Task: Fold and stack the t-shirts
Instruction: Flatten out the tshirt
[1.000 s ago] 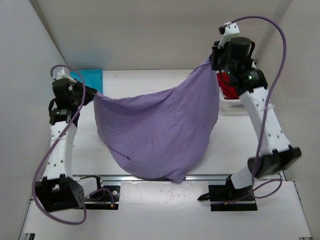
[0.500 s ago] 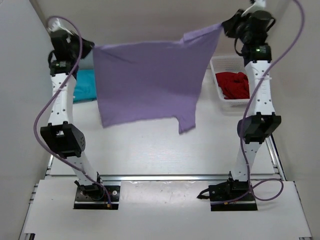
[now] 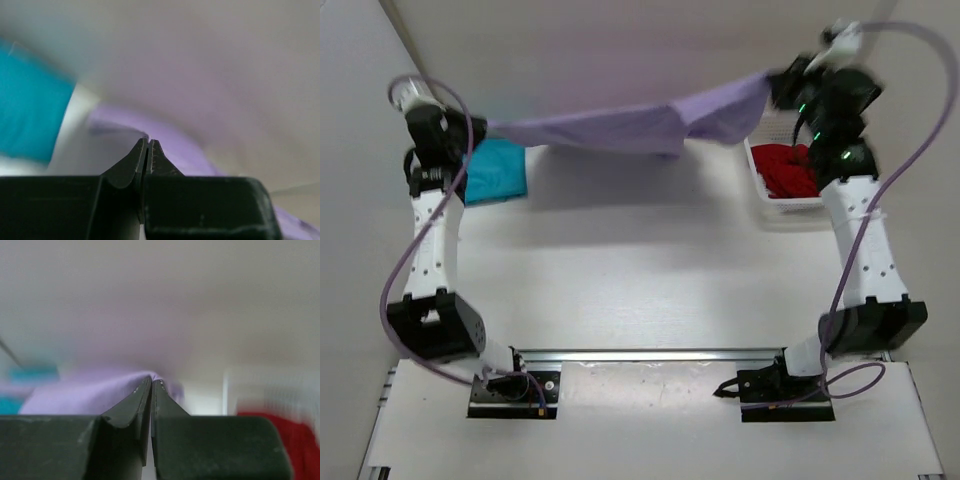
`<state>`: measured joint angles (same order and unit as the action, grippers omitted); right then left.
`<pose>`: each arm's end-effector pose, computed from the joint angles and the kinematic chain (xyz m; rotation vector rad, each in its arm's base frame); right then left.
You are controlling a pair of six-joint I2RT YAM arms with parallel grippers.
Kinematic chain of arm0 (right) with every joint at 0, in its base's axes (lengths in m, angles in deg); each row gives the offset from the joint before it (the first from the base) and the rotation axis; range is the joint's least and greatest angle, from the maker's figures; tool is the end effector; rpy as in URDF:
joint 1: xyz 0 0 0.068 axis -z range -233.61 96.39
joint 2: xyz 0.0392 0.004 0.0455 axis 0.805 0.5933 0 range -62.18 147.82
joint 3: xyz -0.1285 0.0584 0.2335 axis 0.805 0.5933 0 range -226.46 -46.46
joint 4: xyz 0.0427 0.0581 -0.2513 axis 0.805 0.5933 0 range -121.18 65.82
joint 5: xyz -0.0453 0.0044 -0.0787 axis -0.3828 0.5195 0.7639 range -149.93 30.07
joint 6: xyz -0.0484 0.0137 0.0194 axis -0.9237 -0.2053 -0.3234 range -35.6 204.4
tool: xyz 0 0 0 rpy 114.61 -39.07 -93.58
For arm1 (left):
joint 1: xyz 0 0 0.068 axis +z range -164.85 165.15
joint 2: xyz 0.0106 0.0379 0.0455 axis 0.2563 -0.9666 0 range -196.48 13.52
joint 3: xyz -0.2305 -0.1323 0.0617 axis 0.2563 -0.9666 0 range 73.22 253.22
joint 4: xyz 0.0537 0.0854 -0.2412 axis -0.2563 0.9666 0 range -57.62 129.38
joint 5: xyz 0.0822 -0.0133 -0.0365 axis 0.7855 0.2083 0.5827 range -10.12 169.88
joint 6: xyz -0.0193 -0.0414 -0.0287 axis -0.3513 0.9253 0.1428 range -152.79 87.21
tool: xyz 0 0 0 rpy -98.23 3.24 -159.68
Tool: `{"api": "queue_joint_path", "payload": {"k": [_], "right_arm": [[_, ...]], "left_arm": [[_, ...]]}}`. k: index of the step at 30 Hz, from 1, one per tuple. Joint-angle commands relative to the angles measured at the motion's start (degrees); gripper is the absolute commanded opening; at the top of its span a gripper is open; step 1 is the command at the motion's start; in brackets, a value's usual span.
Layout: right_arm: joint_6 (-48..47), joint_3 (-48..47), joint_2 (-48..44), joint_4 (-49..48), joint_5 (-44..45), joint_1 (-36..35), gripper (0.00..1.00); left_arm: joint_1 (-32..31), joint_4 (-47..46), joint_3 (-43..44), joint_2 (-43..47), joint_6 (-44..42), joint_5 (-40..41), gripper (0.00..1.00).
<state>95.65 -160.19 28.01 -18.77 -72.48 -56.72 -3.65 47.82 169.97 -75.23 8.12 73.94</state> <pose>0.3273 0.0257 0.5514 -0.0862 1.3875 0.3600 0.3509 0.0657 0.4568 -0.6856 1.5804 -0.4736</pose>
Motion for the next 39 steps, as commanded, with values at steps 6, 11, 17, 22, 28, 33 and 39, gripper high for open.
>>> {"api": "queue_joint_path", "payload": {"k": [6, 11, 17, 22, 28, 33, 39], "right_arm": [[4.64, 63.91, -27.93, -8.11, 7.45, -6.37, 0.00], [17.83, 83.72, -39.55, -0.20, 5.27, -6.46, 0.00], [21.27, 90.18, -55.81, 13.51, 2.46, -5.16, 0.00], [25.41, 84.66, -65.66, 25.18, 6.81, -9.97, 0.00], [25.93, 77.52, -69.53, 37.33, 14.05, -14.46, 0.00], [27.95, 81.65, -67.88, 33.22, 13.00, -17.01, 0.00], [23.83, 83.23, -60.86, 25.07, 6.16, -13.69, 0.00]], "left_arm": [[-2.41, -7.45, -47.57, 25.28, -1.97, 8.22, 0.00], [-1.45, -5.25, -62.90, 28.72, -0.13, -1.16, 0.00], [8.48, -1.39, -71.26, 35.66, -3.81, -9.09, 0.00], [6.46, 2.39, -69.94, 37.59, -6.18, -8.65, 0.00], [4.45, 8.28, -67.04, 40.23, -8.12, -8.04, 0.00], [5.14, 8.03, -67.74, 40.32, -8.12, -9.00, 0.00], [5.06, 5.14, -67.31, 40.15, -4.71, -12.16, 0.00]]}}
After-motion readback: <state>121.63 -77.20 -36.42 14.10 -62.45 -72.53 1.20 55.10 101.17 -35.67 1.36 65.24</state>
